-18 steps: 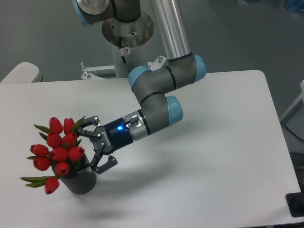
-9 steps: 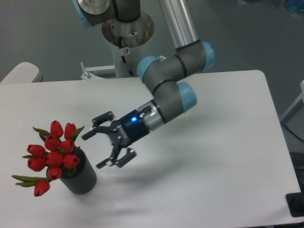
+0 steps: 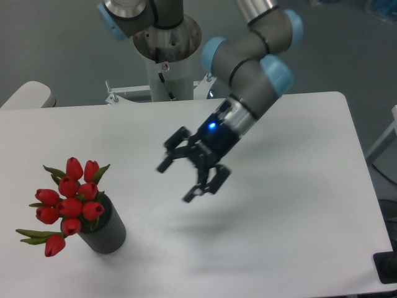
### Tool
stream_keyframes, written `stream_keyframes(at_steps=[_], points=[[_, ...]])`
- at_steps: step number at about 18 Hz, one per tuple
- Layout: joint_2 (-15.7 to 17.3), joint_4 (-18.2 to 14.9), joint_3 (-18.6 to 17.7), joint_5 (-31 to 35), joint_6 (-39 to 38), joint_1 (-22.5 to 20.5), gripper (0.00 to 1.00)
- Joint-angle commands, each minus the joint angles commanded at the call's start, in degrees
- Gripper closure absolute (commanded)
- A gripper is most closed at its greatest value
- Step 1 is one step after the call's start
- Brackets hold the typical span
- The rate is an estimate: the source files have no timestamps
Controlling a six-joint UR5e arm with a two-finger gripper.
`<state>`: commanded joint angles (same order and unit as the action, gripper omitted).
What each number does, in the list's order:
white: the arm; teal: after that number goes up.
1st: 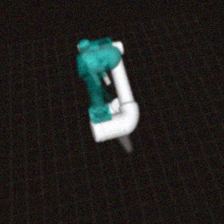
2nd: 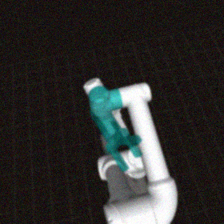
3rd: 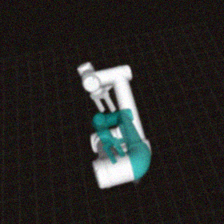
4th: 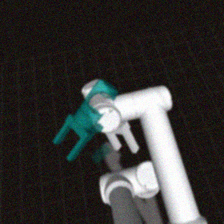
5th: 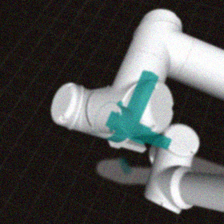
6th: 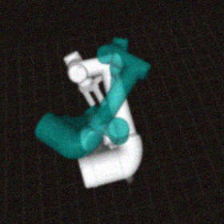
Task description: Insert the flowers into the vase
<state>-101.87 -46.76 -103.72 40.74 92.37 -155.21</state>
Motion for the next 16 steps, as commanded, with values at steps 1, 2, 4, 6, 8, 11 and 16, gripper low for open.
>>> stream_keyframes(at_steps=[1,2,4,6,8,11,16], points=[[0.18,0.09,0.61,3.08,0.0,-0.44,0.0],[0.09,0.0,1.49,5.46,0.0,-0.7,0.0],[0.09,-0.26,2.73,10.39,-0.79,-0.79,0.0],[0.18,-0.44,3.25,14.17,-1.14,-0.88,0.0],[0.01,-0.44,3.96,17.42,-1.23,-0.79,0.0],[-0.35,-0.44,4.84,21.57,-1.05,-0.71,0.0],[-0.87,-0.44,6.68,21.75,-0.97,-0.97,0.0]])
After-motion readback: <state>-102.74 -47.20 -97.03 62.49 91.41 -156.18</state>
